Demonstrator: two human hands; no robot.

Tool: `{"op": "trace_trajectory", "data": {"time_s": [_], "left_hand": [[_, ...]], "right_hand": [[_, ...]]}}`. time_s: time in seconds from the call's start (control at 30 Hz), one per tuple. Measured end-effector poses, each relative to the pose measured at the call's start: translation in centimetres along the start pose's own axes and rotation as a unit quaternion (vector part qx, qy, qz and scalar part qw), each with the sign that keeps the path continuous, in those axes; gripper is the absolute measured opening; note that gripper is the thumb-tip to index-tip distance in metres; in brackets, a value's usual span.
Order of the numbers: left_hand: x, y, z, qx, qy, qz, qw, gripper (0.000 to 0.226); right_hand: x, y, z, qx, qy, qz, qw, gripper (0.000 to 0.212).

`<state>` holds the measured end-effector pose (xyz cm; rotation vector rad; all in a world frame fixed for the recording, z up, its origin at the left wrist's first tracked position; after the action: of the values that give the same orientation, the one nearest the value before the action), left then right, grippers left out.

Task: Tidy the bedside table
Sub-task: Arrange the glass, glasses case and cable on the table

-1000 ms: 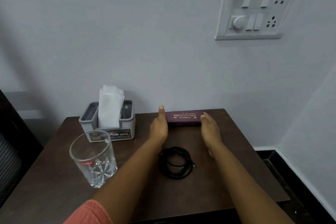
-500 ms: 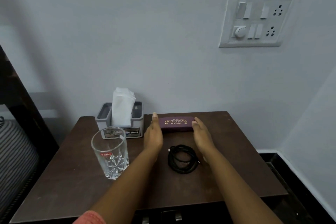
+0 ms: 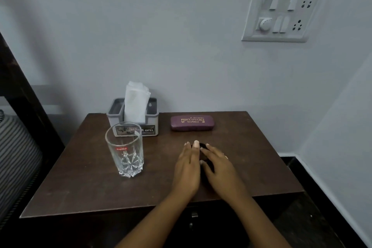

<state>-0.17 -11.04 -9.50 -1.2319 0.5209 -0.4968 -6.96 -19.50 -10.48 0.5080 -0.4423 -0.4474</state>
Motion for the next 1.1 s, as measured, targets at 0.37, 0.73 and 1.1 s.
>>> {"op": "trace_trajectory", "data": {"time_s": [0.37, 0.73, 1.1], "left_hand": [[-7.0, -2.4, 8.2, -0.158, -0.018, -0.101, 0.982, 0.053], [5.5, 4.7, 21.1, -0.251, -0.139, 0.001, 0.958, 0.083], [6.3, 3.9, 20.2, -0.2, -0.087, -0.025, 0.976, 0.078]], "right_hand": [[-0.2, 4.5, 3.8, 0.091, -0.082, 0.015, 0.992, 0.054], [7.8, 10.3, -7.9, 0.433, 0.006, -0.145, 0.89, 0.057], [9.5, 9.8, -11.5, 0.45, 0.04, -0.164, 0.877, 0.07]]}}
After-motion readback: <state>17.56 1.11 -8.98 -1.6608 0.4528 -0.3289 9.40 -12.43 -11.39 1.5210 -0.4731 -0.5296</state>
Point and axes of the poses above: each hand's wrist, its own x-axis towards the middle knuckle, its own z-axis out of the back of the hand, y = z × x, the point moved 9 cm from there along x, towards the middle knuckle, and after that the axes turned 5 degrees about z, right-handed, at the moved point
